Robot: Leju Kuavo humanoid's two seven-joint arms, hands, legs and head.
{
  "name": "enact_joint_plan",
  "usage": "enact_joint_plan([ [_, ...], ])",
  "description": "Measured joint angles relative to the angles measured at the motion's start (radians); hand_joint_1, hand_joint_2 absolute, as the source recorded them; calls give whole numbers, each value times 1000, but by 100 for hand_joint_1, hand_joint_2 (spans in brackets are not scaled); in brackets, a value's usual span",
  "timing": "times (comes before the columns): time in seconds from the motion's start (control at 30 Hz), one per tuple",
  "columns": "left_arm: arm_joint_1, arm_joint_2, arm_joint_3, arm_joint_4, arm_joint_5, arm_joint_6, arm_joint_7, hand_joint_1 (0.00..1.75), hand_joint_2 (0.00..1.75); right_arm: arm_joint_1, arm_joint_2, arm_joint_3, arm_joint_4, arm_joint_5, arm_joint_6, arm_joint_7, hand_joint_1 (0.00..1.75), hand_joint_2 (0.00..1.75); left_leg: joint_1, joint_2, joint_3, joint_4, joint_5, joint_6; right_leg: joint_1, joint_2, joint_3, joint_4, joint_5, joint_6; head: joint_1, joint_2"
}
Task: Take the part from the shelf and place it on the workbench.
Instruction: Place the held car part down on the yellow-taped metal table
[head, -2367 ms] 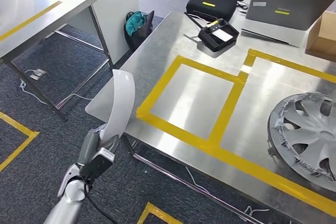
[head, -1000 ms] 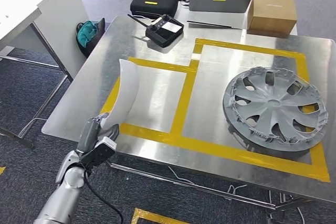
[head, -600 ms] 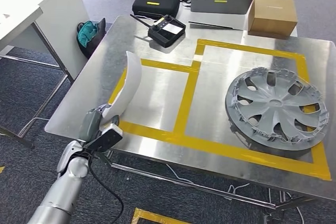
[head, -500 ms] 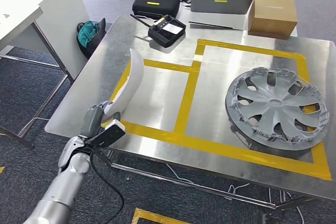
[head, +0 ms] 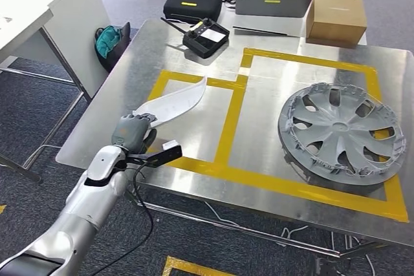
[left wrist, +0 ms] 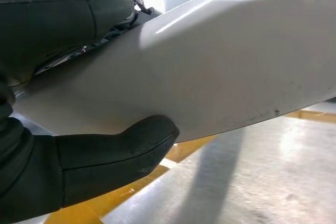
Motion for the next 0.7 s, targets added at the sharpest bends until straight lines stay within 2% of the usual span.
enact_joint_plan([
  [0.17,-62,1,-66,93,-147,-13,100,175,175,-1,0,9,2,3,2,0,0,0,0,0,0,0,0,0,0,0,0,0,0,0,0,0],
  [0.33,-90,0,-96,146,-187,-21,127,175,175,-2,0,16,3,4,2,0,0,0,0,0,0,0,0,0,0,0,0,0,0,0,0,0],
  [0.57,-138,-4,-158,236,-217,-81,249,175,175,-2,0,22,3,5,2,0,0,0,-1,0,0,0,0,0,0,0,0,0,0,0,0,0],
  [0.7,-151,-4,-187,263,-217,-75,263,175,175,0,0,23,4,4,1,0,0,0,-1,0,0,0,0,0,0,0,0,0,0,0,0,0],
])
